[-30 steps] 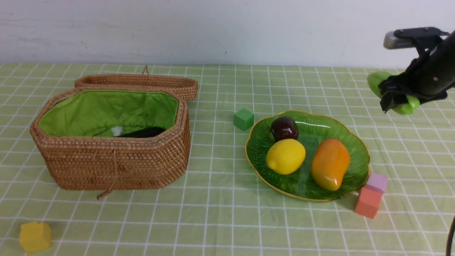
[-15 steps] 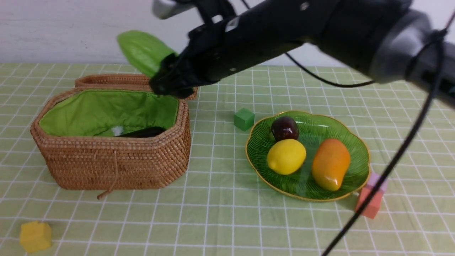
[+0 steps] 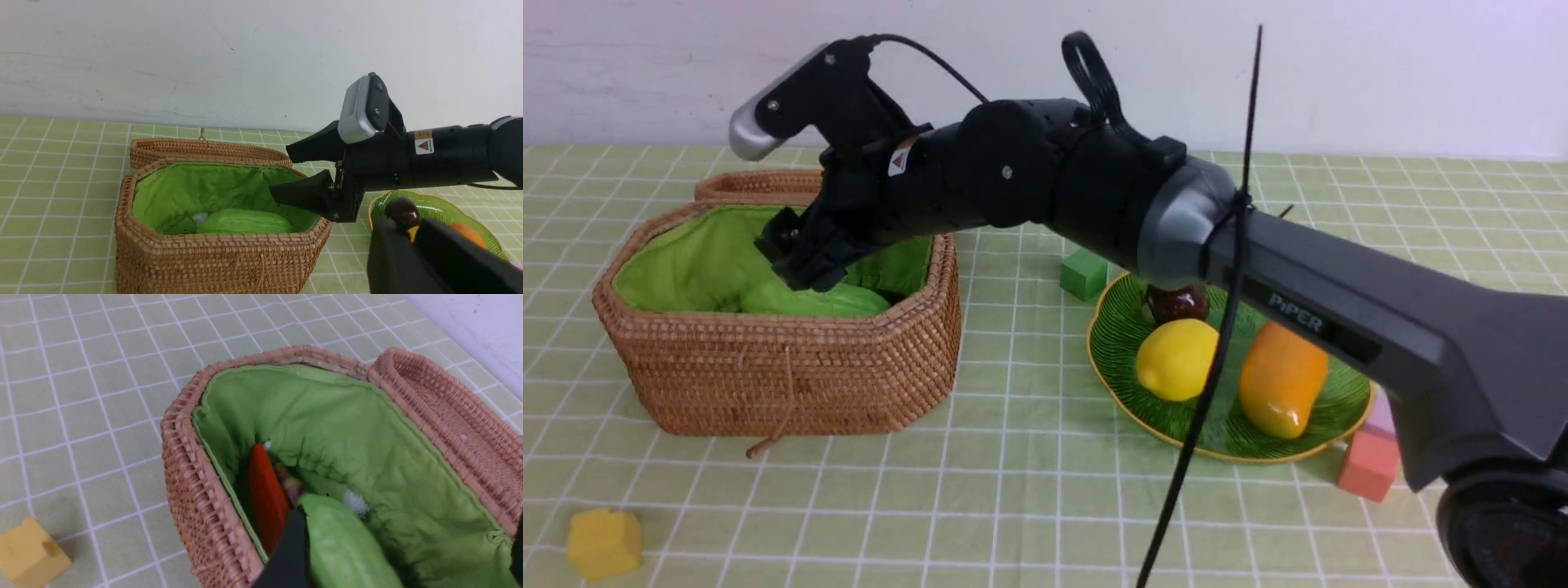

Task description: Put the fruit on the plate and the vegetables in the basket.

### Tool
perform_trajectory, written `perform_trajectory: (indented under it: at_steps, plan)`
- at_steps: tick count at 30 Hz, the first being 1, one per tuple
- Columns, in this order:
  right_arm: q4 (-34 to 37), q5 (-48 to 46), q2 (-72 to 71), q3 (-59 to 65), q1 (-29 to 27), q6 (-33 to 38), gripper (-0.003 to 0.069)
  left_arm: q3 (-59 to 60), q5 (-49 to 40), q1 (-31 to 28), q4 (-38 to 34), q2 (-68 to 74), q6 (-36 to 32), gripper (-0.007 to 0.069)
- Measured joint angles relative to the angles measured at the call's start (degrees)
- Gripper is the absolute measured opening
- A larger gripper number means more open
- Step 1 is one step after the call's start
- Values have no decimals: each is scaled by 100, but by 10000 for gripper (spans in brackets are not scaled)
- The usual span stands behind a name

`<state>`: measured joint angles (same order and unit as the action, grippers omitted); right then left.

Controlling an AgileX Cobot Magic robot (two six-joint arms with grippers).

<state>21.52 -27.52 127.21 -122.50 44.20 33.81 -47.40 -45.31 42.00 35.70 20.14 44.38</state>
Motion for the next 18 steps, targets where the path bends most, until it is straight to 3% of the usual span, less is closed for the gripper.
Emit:
perform_trajectory:
  at_steps: [2, 6, 7, 9, 11, 14, 16, 18]
  plan:
    - [-29, -228, -165, 0, 0, -79, 664, 0, 0, 0, 0, 0, 0, 79]
    - [-306, -1275, -825, -2, 0, -482, 582, 0, 48, 0, -47, 0, 0, 78]
    - [-611, -2057, -1185, -15, 0, -895, 505, 0, 84, 0, -165, 0, -47, 78]
    - [-983, -2833, -1547, -48, 0, -1320, 417, 0, 135, 0, -332, -36, -156, 78]
    - [-1476, -3754, -1992, -53, 0, -1788, 272, 110, 328, 0, -643, -222, -440, 76]
    - [-2050, -4339, -2460, 91, -5, -2269, 74, 478, 716, 0, -1060, -737, -846, 38]
    - [-2232, -4418, -2771, 388, -5, -2564, 0, 847, 953, 0, -1275, -1156, -1018, -14]
    - [-2285, -4424, -3068, 742, -5, -2816, -13, 1186, 1147, 0, -1409, -1426, -1077, -13]
